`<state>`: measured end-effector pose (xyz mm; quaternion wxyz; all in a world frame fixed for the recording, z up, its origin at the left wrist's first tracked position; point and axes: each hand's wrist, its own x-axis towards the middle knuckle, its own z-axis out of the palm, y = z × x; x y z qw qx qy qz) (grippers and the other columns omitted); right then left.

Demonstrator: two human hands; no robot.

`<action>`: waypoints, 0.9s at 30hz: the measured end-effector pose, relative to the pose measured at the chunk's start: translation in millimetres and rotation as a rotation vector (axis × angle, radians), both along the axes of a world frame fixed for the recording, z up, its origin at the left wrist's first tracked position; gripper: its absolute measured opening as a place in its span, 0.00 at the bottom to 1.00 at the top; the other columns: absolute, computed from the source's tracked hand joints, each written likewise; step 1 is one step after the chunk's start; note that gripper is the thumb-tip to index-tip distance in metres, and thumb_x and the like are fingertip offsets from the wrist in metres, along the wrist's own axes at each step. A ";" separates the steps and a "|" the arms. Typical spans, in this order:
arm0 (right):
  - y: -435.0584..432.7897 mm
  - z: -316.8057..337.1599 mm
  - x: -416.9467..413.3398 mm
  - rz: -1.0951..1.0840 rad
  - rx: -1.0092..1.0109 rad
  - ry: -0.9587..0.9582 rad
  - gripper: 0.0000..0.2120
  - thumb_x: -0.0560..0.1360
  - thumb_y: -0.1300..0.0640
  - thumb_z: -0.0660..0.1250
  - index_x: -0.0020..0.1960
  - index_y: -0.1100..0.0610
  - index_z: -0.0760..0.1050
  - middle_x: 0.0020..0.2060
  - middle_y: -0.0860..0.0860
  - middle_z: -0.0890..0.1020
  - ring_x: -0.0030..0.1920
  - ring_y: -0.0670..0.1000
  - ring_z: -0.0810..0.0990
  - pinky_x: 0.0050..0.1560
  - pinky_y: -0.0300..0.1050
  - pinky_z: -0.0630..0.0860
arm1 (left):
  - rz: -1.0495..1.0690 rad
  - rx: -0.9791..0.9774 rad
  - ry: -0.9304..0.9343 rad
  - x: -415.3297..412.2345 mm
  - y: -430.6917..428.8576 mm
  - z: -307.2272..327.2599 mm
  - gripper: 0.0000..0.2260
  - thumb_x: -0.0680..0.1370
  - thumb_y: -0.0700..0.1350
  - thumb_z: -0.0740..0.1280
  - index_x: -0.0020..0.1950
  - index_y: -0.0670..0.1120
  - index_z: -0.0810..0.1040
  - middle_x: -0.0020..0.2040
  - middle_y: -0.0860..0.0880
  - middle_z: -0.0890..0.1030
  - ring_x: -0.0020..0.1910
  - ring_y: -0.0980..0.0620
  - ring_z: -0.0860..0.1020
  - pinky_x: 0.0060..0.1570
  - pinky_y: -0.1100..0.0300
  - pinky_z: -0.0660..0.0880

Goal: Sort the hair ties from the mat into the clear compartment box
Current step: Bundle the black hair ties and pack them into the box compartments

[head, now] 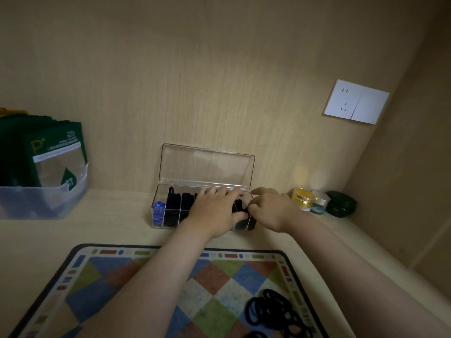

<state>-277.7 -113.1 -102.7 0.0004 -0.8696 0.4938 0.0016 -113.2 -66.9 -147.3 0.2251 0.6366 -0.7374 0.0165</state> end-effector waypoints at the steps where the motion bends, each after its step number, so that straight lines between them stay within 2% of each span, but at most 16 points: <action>1: 0.6 -1.9 -1.5 -0.003 0.025 0.012 0.21 0.80 0.47 0.51 0.63 0.46 0.80 0.75 0.52 0.66 0.73 0.55 0.64 0.69 0.61 0.64 | 0.001 -0.001 0.000 -0.2 -0.2 -0.3 0.25 0.79 0.65 0.59 0.74 0.60 0.62 0.72 0.53 0.71 0.73 0.49 0.64 0.72 0.49 0.57; 3: 2.1 -3.0 -8.1 -0.013 0.041 -0.066 0.20 0.80 0.47 0.53 0.65 0.45 0.78 0.76 0.53 0.66 0.74 0.55 0.64 0.70 0.60 0.65 | 0.006 -0.017 -0.004 -1.0 0.5 -0.7 0.25 0.78 0.65 0.60 0.74 0.59 0.63 0.72 0.53 0.71 0.73 0.49 0.64 0.73 0.49 0.56; 6: 11.4 1.1 -21.8 0.015 -0.005 -0.243 0.18 0.79 0.50 0.60 0.67 0.47 0.76 0.73 0.52 0.68 0.71 0.53 0.70 0.70 0.52 0.68 | -0.003 -0.067 -0.022 -4.9 4.2 6.0 0.26 0.78 0.63 0.61 0.74 0.56 0.64 0.71 0.53 0.70 0.73 0.50 0.63 0.73 0.50 0.57; 9: 29.2 9.9 -35.2 0.051 -0.008 -0.369 0.17 0.78 0.54 0.62 0.64 0.48 0.78 0.63 0.48 0.76 0.56 0.47 0.78 0.60 0.45 0.74 | -0.045 -0.151 -0.024 -16.7 13.9 17.5 0.22 0.78 0.60 0.62 0.71 0.56 0.68 0.66 0.54 0.72 0.69 0.51 0.64 0.69 0.54 0.59; 12: 51.9 16.4 -48.2 0.086 0.112 -0.382 0.13 0.77 0.56 0.63 0.58 0.48 0.81 0.52 0.46 0.83 0.42 0.41 0.78 0.47 0.38 0.74 | -0.126 -0.161 0.029 -31.5 30.3 28.5 0.13 0.78 0.57 0.64 0.61 0.57 0.73 0.57 0.56 0.74 0.63 0.53 0.67 0.65 0.54 0.65; 15: 74.5 15.5 -60.8 0.117 0.222 -0.375 0.11 0.74 0.58 0.65 0.53 0.48 0.82 0.44 0.51 0.84 0.35 0.42 0.78 0.42 0.40 0.76 | -0.226 0.021 0.087 -46.2 53.8 37.2 0.04 0.77 0.55 0.65 0.49 0.56 0.74 0.49 0.56 0.76 0.53 0.54 0.74 0.53 0.52 0.74; 17: 87.7 12.8 -67.9 0.123 0.338 -0.374 0.10 0.74 0.59 0.67 0.52 0.50 0.83 0.42 0.51 0.84 0.33 0.43 0.78 0.43 0.43 0.77 | -0.243 0.186 0.098 -53.8 70.1 39.1 0.03 0.77 0.52 0.66 0.48 0.54 0.76 0.46 0.55 0.78 0.47 0.53 0.76 0.47 0.52 0.76; 20: 107.1 10.8 -79.9 0.124 0.534 -0.357 0.11 0.73 0.60 0.69 0.53 0.50 0.81 0.41 0.46 0.81 0.35 0.42 0.79 0.41 0.37 0.77 | -0.267 0.383 0.120 -59.3 93.5 37.2 0.05 0.75 0.47 0.65 0.50 0.54 0.77 0.46 0.54 0.80 0.46 0.53 0.79 0.48 0.51 0.77; 24: 127.8 8.8 -95.2 0.149 0.579 -0.344 0.21 0.69 0.60 0.74 0.59 0.47 0.74 0.48 0.47 0.78 0.43 0.44 0.77 0.41 0.36 0.74 | -0.294 0.515 0.232 -52.5 120.3 32.1 0.10 0.73 0.44 0.68 0.52 0.54 0.75 0.48 0.53 0.78 0.47 0.51 0.78 0.48 0.53 0.76; 27: 135.8 3.1 -96.3 0.201 0.606 -0.293 0.24 0.68 0.61 0.75 0.59 0.44 0.74 0.46 0.46 0.79 0.40 0.43 0.77 0.39 0.36 0.74 | -0.356 0.613 0.263 -43.1 132.2 25.7 0.13 0.70 0.46 0.72 0.50 0.58 0.73 0.56 0.47 0.77 0.55 0.44 0.77 0.54 0.48 0.76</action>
